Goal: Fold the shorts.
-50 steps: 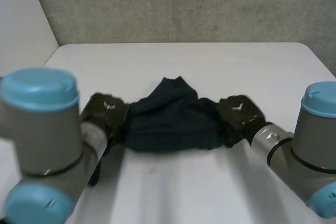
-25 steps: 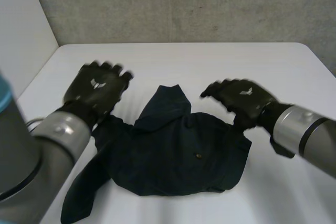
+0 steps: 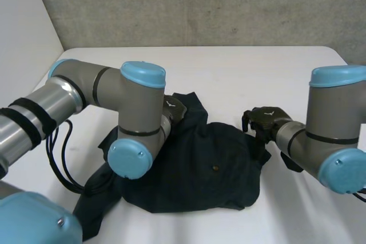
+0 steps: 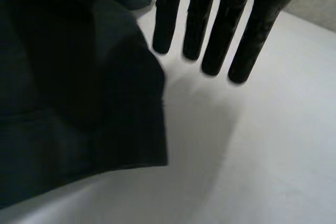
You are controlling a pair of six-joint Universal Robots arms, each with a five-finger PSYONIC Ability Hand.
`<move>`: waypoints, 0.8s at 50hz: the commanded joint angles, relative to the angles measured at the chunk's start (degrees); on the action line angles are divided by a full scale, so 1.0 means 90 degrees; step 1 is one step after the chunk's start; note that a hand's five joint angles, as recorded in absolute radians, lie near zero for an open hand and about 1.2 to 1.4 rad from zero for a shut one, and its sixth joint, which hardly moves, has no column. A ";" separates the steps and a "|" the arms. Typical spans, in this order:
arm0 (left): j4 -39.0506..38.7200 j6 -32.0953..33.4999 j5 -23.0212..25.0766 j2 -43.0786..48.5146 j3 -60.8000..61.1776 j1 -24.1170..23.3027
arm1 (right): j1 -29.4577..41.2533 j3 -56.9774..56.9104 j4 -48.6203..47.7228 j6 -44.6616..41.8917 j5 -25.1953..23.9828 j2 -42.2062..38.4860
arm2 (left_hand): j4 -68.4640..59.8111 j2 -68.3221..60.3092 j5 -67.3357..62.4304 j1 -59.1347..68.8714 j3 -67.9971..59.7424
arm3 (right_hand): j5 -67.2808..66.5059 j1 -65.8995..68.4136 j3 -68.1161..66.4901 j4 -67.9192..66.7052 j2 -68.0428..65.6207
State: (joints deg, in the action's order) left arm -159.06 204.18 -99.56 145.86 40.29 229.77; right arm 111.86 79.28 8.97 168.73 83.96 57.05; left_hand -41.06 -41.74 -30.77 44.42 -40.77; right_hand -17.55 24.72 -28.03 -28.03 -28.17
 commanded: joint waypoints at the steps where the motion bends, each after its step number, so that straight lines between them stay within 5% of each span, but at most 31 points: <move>1: -0.0071 -0.0021 -0.0422 0.0025 -0.0454 0.0212 | 0.0208 -0.0518 0.0506 0.0071 -0.0226 -0.0157 | -0.3447 -0.3372 -0.3479 0.3074 -0.3479 | -0.4950 0.5264 -0.4896 -0.4896 -0.4881; 9: -0.0891 -0.0021 -0.0403 -0.0640 -0.0443 0.0407 | 0.0189 -0.1122 0.0663 0.0061 -0.0823 -0.0088 | -0.4326 -0.4252 -0.4359 0.3954 -0.4359 | -0.5828 0.6142 -0.5774 -0.5774 -0.5759; 20: -0.3302 -0.0216 -0.0461 -0.1781 -0.1381 0.0749 | 0.0218 -0.4140 -0.0477 0.0081 0.0047 0.0311 | -0.4326 -0.4252 -0.4359 0.3954 -0.4359 | -0.5828 0.6142 -0.5774 -0.5774 -0.5759; 26: -0.3802 -0.1074 -0.0490 -0.2680 -0.0855 0.1012 | 0.0228 -0.3761 -0.2178 0.0110 -0.0021 0.1044 | -0.4326 -0.4252 -0.4359 0.3954 -0.4359 | -0.5828 0.6142 -0.5774 -0.5774 -0.5759; 40: -0.3919 -0.2755 -0.0383 -0.3911 0.4368 0.1451 | 0.0471 -0.0862 -0.1418 -0.0124 -0.0842 0.1260 | -0.3995 -0.3920 -0.4028 0.3622 -0.4028 | -0.5828 0.6142 -0.5774 -0.5774 -0.5759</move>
State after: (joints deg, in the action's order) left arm -193.32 183.33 -103.05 112.56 57.98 241.41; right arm 114.21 60.08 -9.21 168.94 77.93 69.82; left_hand -68.49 -68.50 -55.84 64.76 -68.17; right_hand -56.43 56.12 -67.55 -68.09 -67.25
